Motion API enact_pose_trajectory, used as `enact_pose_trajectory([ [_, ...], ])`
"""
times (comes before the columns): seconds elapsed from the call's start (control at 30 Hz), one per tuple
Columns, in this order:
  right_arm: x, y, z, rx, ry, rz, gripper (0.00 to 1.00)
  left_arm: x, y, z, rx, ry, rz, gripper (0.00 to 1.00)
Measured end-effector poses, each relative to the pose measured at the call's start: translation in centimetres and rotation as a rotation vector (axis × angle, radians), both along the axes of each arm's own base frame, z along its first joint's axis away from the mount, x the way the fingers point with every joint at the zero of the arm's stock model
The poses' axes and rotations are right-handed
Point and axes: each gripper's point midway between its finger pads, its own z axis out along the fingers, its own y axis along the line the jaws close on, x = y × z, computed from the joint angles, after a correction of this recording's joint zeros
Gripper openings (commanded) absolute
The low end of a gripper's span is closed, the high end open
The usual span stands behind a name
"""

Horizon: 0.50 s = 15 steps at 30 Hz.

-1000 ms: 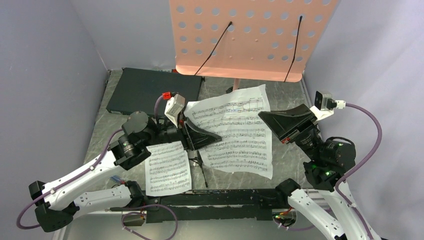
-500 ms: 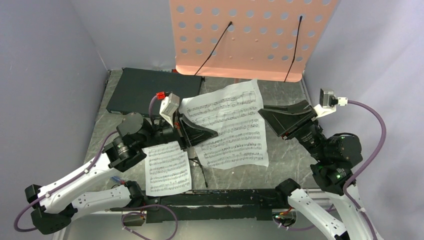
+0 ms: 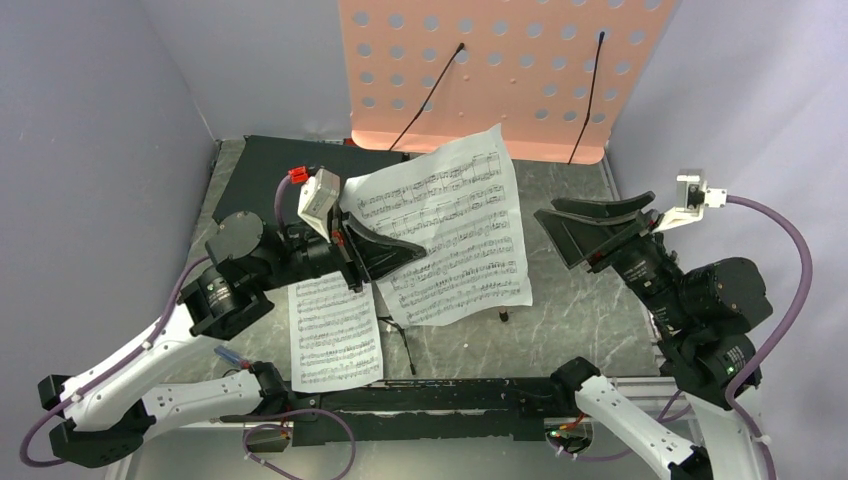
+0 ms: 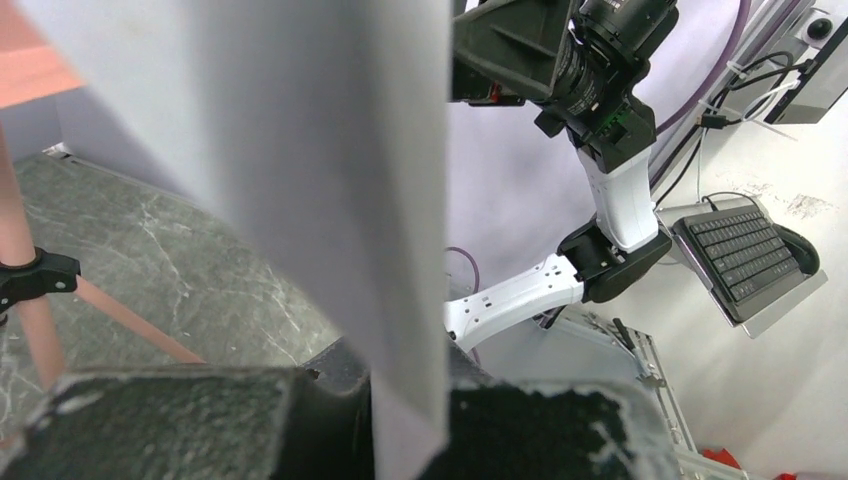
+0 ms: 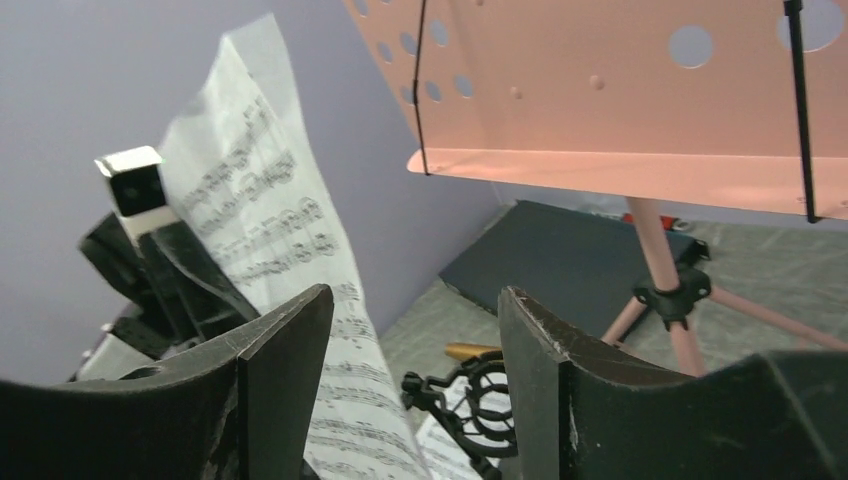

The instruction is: Set up the instrument practice props

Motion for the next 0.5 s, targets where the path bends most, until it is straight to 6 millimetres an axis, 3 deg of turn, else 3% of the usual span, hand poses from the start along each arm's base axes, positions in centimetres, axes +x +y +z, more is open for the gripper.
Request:
enact_pose_trajectory([
  [0.3,2.1,0.0,-2.4,-0.155,0.073,-0.060,0.67,0.5,-0.3,1.1,0.045,-0.007,0.016,0.03],
  [0.5,3.4,0.6,-2.9,-0.228,0.094,-0.067,0.69,1.4,-0.3,1.4,0.084,0.002,0.058,0.03],
])
